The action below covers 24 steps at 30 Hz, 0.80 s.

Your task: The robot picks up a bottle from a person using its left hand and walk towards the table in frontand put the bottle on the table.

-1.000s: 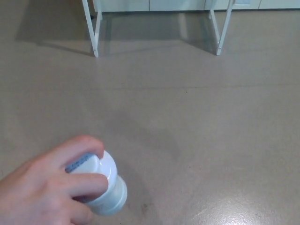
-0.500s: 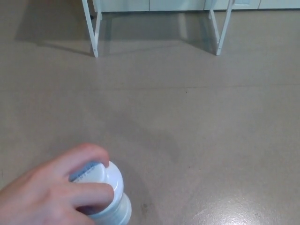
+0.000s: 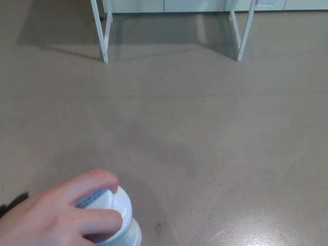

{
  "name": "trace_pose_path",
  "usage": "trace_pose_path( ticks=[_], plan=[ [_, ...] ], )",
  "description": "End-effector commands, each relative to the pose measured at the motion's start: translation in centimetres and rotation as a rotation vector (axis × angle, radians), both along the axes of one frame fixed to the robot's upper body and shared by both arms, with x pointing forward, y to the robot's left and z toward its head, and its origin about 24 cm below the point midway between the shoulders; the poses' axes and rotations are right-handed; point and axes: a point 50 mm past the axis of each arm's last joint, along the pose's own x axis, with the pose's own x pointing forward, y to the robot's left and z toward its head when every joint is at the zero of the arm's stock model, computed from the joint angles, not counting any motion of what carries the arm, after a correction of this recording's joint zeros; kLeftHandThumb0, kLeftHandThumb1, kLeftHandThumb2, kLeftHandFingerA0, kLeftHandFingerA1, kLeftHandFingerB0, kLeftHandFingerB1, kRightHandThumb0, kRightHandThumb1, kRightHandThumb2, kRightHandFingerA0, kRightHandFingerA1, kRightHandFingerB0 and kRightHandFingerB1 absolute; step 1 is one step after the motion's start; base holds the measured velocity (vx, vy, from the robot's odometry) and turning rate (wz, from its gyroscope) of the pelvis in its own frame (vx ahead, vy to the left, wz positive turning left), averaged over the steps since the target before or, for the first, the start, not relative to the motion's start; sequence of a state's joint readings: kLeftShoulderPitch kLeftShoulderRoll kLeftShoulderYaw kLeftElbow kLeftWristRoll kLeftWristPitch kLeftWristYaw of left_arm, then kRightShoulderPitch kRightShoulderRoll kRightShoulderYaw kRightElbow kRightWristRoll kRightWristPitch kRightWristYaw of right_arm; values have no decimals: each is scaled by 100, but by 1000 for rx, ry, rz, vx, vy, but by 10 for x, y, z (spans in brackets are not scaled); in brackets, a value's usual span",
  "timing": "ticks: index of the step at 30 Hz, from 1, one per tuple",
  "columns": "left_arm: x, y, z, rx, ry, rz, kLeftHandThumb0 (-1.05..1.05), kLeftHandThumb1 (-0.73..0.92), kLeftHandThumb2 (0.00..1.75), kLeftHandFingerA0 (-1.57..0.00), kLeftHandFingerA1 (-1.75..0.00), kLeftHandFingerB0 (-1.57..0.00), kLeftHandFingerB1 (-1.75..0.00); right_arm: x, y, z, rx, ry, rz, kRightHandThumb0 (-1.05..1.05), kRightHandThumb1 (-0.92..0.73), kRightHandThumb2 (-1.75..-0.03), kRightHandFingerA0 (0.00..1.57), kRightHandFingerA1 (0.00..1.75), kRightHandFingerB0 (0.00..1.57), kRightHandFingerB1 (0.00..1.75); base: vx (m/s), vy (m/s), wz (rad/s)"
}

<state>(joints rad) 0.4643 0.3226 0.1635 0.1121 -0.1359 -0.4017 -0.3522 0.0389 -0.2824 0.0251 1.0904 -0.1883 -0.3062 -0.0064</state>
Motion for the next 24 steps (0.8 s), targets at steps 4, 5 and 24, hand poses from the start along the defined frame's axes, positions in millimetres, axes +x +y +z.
trace_pose_path(
  ticks=[4,5,24],
  plan=[
    [22,-63,79,-102,-135,-419,-42,29,73,0,-36,0,-24,0,-9,3,-9,37,35,-49,-70,-61,59,43,41,36,0,0,0],
    [23,-65,79,-107,-134,-422,-42,29,73,0,-36,0,-24,1,-9,3,-9,36,36,-49,-70,-61,59,43,41,36,0,0,0],
    [55,-112,78,-83,-117,-536,-48,30,74,-1,-39,0,-19,11,-6,6,-7,14,46,-53,-57,-87,55,57,39,50,0,0,0]
  ],
)
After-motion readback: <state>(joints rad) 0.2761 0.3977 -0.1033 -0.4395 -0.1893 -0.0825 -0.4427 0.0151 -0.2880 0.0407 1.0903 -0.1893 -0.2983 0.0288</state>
